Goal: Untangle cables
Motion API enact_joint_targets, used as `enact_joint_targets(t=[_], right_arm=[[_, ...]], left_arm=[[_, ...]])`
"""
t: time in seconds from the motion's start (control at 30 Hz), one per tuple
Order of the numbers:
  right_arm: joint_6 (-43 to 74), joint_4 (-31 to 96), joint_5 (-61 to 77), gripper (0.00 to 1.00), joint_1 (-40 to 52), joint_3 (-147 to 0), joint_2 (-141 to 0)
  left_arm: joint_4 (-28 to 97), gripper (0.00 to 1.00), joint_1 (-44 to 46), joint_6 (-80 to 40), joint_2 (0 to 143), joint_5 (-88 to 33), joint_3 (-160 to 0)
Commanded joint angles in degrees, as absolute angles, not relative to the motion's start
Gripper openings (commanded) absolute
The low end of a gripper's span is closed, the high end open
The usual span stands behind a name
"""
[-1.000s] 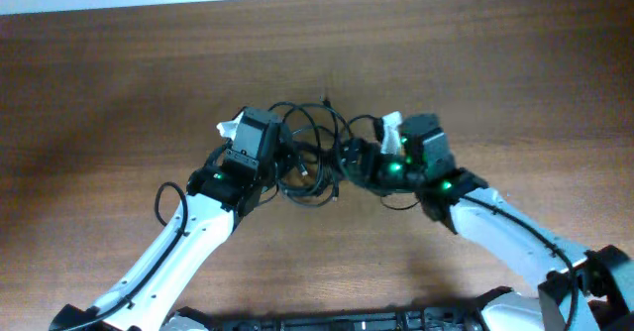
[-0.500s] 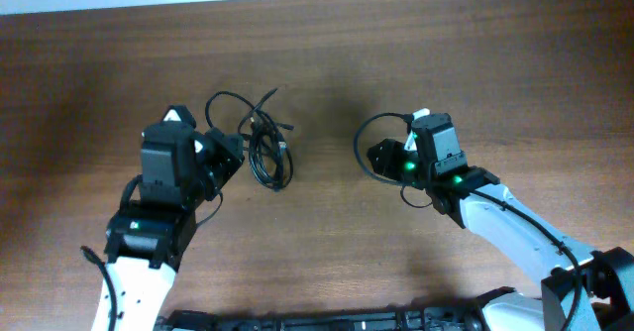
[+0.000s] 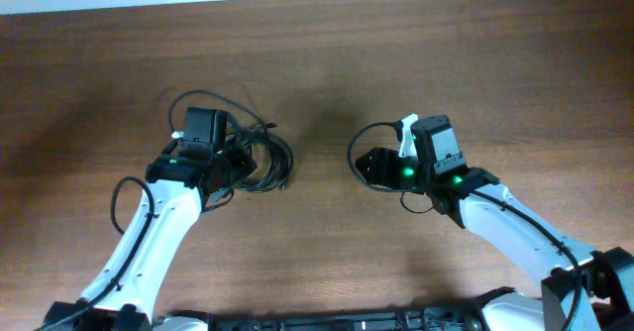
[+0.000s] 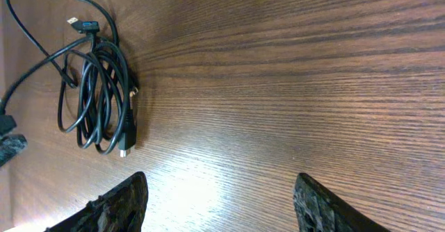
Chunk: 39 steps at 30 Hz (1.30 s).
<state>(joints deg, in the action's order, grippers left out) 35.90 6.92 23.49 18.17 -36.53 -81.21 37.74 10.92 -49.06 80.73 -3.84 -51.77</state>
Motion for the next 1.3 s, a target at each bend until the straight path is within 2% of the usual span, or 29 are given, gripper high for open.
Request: enact_joint_targets(t=[0.0,0.07,0.1,0.17,0.2,0.23,0.27,0.33,0.47,0.5,0.57,0.7,0.77,0.83,0.9,0.93,0.97,1.0,1.1,1.13,1.17,1.2,1.23,1.27], right_arm=[[35.3,6.9,23.4,0.65,18.0,-37.0,-80.9],[35.3,7.6,23.4,0.65,18.0,-37.0,-80.9],[35.3,8.4,23.4,0.65,18.0,-37.0,-80.9],[35.3,8.8,23.4,0.65,18.0,-37.0,-80.9],[35.3,8.8,23.4,0.65,18.0,-37.0,-81.0],[35.3,8.8,23.4,0.65,18.0,-37.0,-80.9],[35.3,8.9,23.4,0.65,18.0,-37.0,-81.0],[35.3,9.3,23.4,0.65,18.0,-37.0,-80.9],[35.3,10.5,23.9,0.65,18.0,-37.0,-81.0],[35.3,10.7,26.0,0.69,18.0,-37.0,-80.9],[35.3,9.2,33.0,0.75,18.1,-37.0,-81.0],[36.5,-0.3,34.3,0.77,23.5,-37.0,-81.0],[40.5,-5.1,31.4,0.77,27.4,-37.0,-81.1],[41.2,-8.0,25.8,0.77,31.1,-37.0,-81.1],[41.2,-7.7,21.3,0.77,32.4,-37.0,-81.1],[41.2,-6.5,20.1,0.77,32.3,-37.0,-81.1],[41.1,-5.3,19.4,0.77,32.1,-37.0,-81.1],[41.1,-2.7,17.5,0.77,31.5,-37.0,-81.1],[40.9,2.5,16.2,0.77,29.1,-37.0,-81.1],[40.9,4.2,16.2,0.78,28.3,-37.0,-81.1],[40.9,5.2,16.2,0.78,28.0,-37.0,-81.1],[40.9,5.8,16.2,0.78,28.0,-37.0,-81.1],[40.9,6.2,16.2,0.78,28.0,-37.0,-81.1],[40.9,6.3,16.2,0.77,28.0,-37.0,-81.1]], left_arm=[[38.2,0.37,11.9,-61.8,84.2,-5.0,-52.4],[38.3,0.39,12.4,-70.9,88.1,-5.0,-52.4],[38.3,0.39,12.4,-71.2,90.1,-5.1,-52.4],[38.2,0.31,12.4,-71.4,94.0,-6.2,-52.4],[38.2,0.31,12.4,-71.4,95.1,-6.2,-52.4],[38.0,0.12,12.4,-71.4,96.5,-6.2,-52.4],[38.0,0.00,12.4,-71.3,97.1,-5.0,-52.4],[38.0,0.00,12.4,-70.4,97.0,-5.2,-52.4],[38.0,0.00,12.4,-59.6,90.6,-8.9,-54.9],[38.0,0.00,12.4,-58.2,86.4,-9.2,-56.7],[36.9,0.00,12.4,-58.2,79.7,-9.2,-57.1],[36.6,0.00,15.0,-63.4,76.4,-12.7,-57.1],[33.3,0.00,17.4,-64.0,76.4,-14.3,-57.1],[25.1,0.00,19.7,-64.0,76.4,-17.2,-57.1],[23.8,0.00,20.5,-61.8,76.4,-14.5,-57.1],[27.6,0.06,20.5,-60.8,76.4,-9.5,-57.1],[30.3,0.60,20.5,-60.8,76.4,-5.6,-57.1],[35.1,0.99,20.5,-60.8,76.4,2.0,-57.1],[37.4,1.00,20.5,-60.8,77.2,5.9,-57.0],[37.4,0.87,20.5,-60.8,78.3,5.9,-57.0],[37.7,0.96,20.5,-62.8,79.7,5.9,-57.0],[37.8,1.00,20.5,-66.7,81.0,5.8,-57.0],[36.7,0.96,20.5,-68.7,82.3,5.5,-57.0],[34.4,0.78,20.5,-67.0,84.2,4.7,-57.0]])
